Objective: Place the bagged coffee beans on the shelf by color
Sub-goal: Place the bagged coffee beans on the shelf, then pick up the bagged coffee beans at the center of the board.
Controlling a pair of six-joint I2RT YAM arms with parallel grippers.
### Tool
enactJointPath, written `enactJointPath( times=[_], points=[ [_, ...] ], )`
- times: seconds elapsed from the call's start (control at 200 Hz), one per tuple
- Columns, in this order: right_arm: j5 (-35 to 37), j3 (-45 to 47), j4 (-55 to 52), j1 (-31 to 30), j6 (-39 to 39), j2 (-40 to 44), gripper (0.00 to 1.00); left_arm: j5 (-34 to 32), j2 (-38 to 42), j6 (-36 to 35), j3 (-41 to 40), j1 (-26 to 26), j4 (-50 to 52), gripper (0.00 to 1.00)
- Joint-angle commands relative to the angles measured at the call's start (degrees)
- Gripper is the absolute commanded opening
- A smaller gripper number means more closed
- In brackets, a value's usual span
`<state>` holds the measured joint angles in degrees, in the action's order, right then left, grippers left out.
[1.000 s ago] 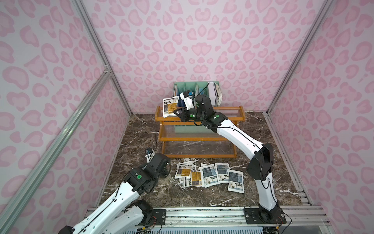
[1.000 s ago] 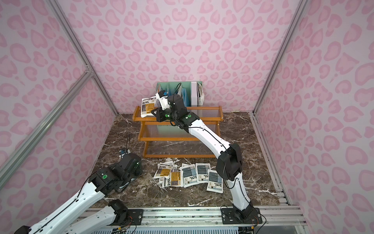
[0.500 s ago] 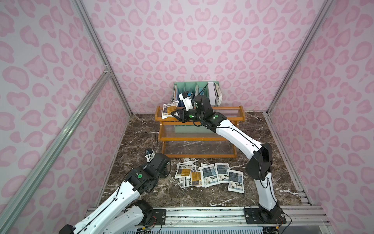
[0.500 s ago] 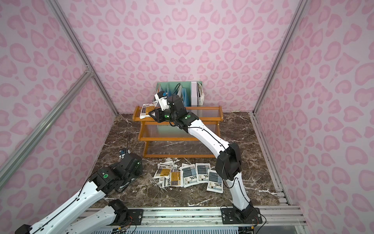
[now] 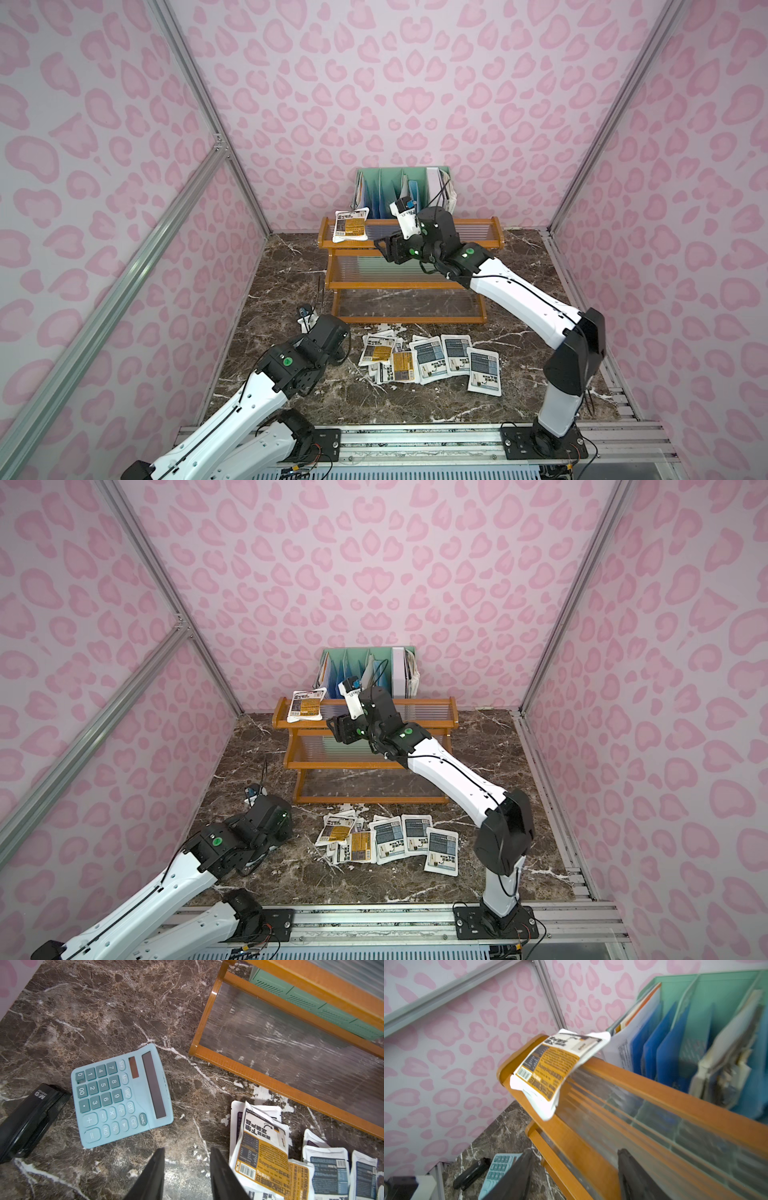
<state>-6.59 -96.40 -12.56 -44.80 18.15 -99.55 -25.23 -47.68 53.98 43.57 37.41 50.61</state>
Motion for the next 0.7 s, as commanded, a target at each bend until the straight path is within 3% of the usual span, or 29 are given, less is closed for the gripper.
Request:
enactJointPath(
  times=[0.0, 0.155, 0.3, 0.545, 0.695],
  points=[
    [1.3, 10.7, 2.7, -0.4, -2.1, 8.2, 0.67, 2.8, -1.1, -1.9, -0.8, 0.0, -2.3, 0.41],
    [-6.5, 30.0, 5.0, -1.1, 1.8, 20.1, 0.67, 10.0, -2.9, -4.4, -3.0, 0.0, -6.9, 0.41],
    [-11.2, 43.9, 9.5, -2.3, 5.2, 23.9, 0.66, 19.2, -4.5, -6.7, -5.0, 0.0, -11.5, 0.41],
    [-15.4, 51.3, 13.6, -3.6, 4.9, 21.6, 0.62, 29.0, -4.7, -6.5, -7.5, -0.2, -16.3, 0.47],
    [-15.1, 51.9, 14.0, -4.8, 5.2, 18.7, 0.60, 35.5, -6.1, -6.5, -10.0, -2.1, -20.4, 0.60]
  ],
)
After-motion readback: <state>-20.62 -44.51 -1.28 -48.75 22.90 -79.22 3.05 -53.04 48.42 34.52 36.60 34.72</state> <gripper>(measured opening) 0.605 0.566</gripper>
